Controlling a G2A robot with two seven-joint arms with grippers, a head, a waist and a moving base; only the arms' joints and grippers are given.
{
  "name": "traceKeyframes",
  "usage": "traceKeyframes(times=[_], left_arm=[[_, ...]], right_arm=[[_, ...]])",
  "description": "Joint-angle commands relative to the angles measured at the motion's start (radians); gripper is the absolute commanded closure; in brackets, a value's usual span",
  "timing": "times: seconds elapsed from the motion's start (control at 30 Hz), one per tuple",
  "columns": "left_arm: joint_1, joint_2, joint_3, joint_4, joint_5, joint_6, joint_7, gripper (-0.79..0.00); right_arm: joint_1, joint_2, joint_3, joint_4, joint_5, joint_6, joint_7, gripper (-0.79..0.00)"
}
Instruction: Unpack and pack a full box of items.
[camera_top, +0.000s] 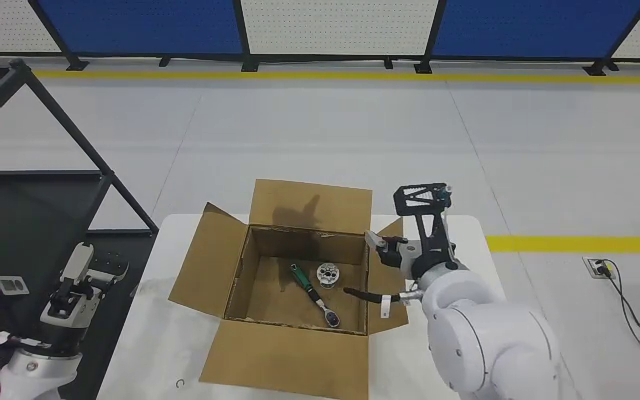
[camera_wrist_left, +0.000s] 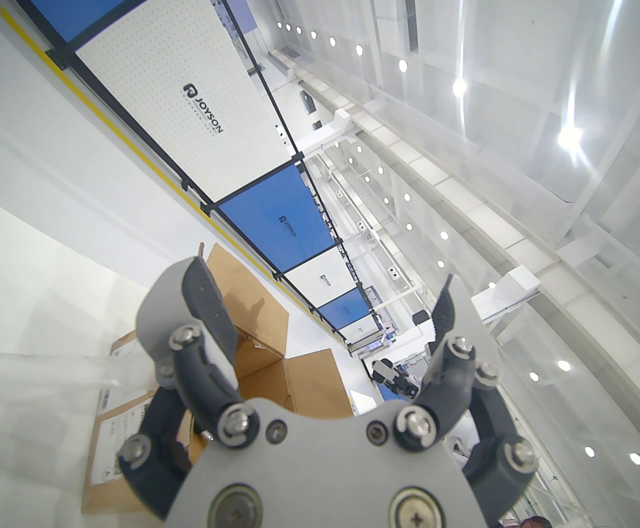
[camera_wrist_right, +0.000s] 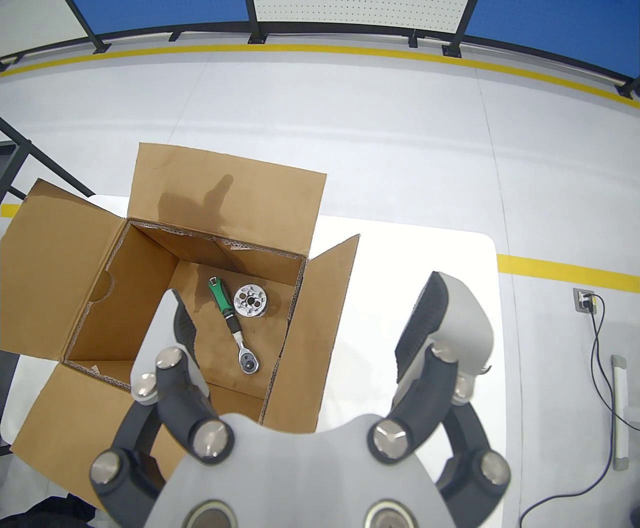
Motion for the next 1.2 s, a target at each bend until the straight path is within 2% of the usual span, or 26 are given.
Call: traceKeyframes(times=[0.0, 0.13, 0.23, 0.4, 0.6, 0.83, 1.03, 1.17], left_arm=[[0.000, 0.000, 0.000, 0.000, 0.000, 0.000, 0.000, -0.785], [0.000, 0.000, 0.000, 0.000, 0.000, 0.000, 0.000, -0.785], [-0.002, 0.000, 0.015, -0.005, 0.019, 0.014, 0.008, -0.785], [-0.018, 0.001, 0.039, -0.008, 0.043, 0.021, 0.000, -0.785], [-0.005, 0.001, 0.038, -0.009, 0.032, 0.014, 0.005, -0.785], [0.015, 0.000, 0.024, -0.009, 0.016, 0.017, 0.016, -0.785], [0.016, 0.000, 0.025, -0.015, 0.014, 0.022, 0.014, -0.785], [0.016, 0.000, 0.025, -0.015, 0.014, 0.022, 0.014, -0.785]], right_arm=[[0.000, 0.000, 0.000, 0.000, 0.000, 0.000, 0.000, -0.785], [-0.004, 0.000, -0.008, 0.000, 0.011, -0.013, -0.008, -0.785], [-0.013, -0.005, -0.058, 0.045, 0.079, -0.098, -0.078, -0.785], [0.077, -0.027, -0.152, 0.199, 0.164, -0.152, -0.102, -0.785], [0.192, -0.062, -0.234, 0.454, 0.276, -0.156, -0.111, -0.785], [0.265, -0.094, -0.283, 0.695, 0.359, -0.137, -0.111, -0.785], [0.307, -0.119, -0.294, 0.849, 0.443, -0.120, -0.129, -0.785], [0.318, -0.123, -0.298, 0.864, 0.449, -0.115, -0.133, -0.785]])
